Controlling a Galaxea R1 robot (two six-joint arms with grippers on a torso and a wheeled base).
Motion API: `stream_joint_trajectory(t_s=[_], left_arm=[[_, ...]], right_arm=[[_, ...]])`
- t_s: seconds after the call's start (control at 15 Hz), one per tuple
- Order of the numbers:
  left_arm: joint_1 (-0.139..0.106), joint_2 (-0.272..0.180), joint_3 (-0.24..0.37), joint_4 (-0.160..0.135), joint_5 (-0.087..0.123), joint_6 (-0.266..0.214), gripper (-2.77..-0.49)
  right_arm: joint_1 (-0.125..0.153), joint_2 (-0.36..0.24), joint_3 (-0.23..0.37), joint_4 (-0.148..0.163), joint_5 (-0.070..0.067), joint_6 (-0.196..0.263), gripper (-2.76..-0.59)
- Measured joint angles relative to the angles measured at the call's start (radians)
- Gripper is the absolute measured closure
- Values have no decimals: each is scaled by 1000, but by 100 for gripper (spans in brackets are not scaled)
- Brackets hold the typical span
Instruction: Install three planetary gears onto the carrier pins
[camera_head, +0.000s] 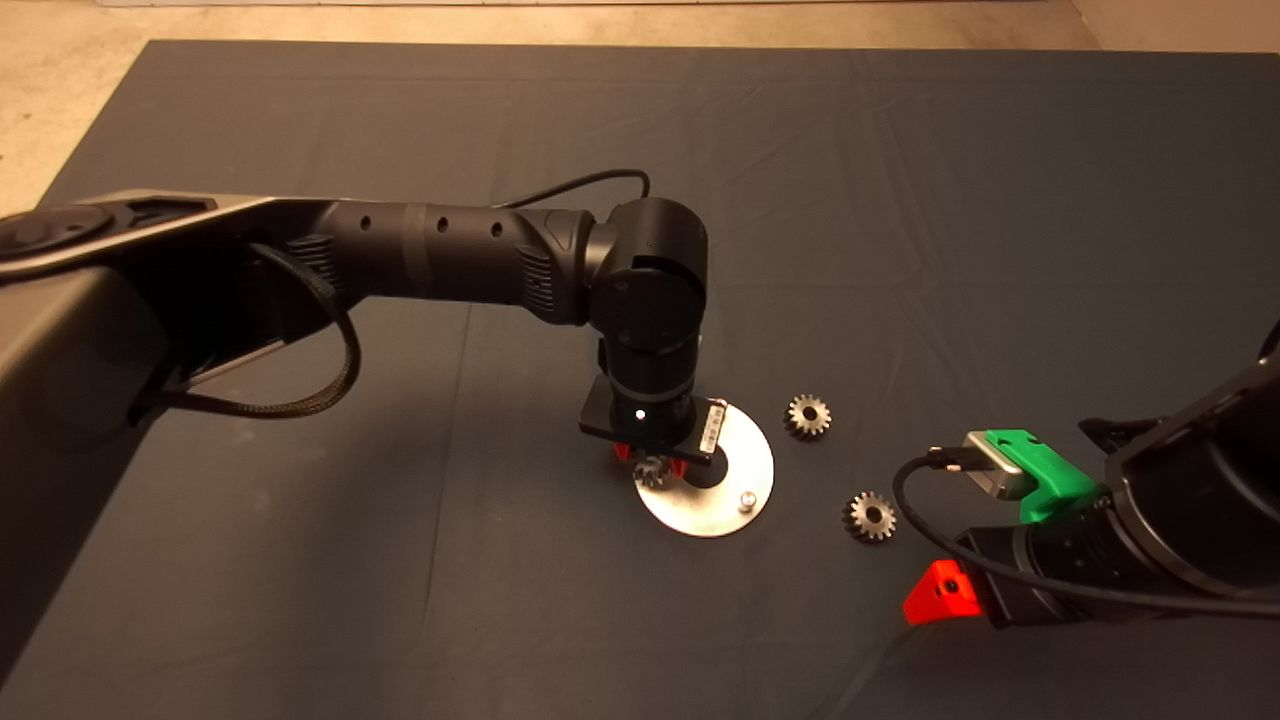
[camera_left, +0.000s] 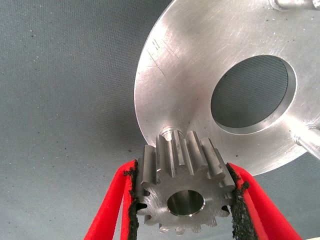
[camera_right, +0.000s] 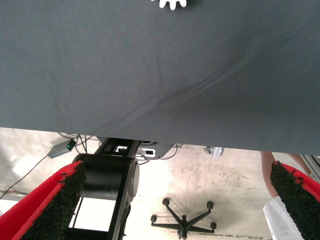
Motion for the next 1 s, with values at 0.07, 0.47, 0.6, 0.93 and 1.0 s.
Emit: stream_joint_trajectory(t_s=[0.07, 0.47, 0.6, 0.93, 1.0], left_arm=[[0, 0, 4, 1, -1, -1, -94], [0, -2, 17, 3, -4, -7, -94], [0, -1, 19, 3, -6, -7, -94], [0, 1, 19, 3, -6, -11, -94], [0, 2, 19, 3, -6, -11, -94]], right_arm=[[0, 0, 0, 0, 0, 0, -275], [0, 0, 0, 0, 0, 0, -275], [0, 0, 0, 0, 0, 0, -275], [0, 0, 0, 0, 0, 0, -275], [0, 0, 0, 0, 0, 0, -275]])
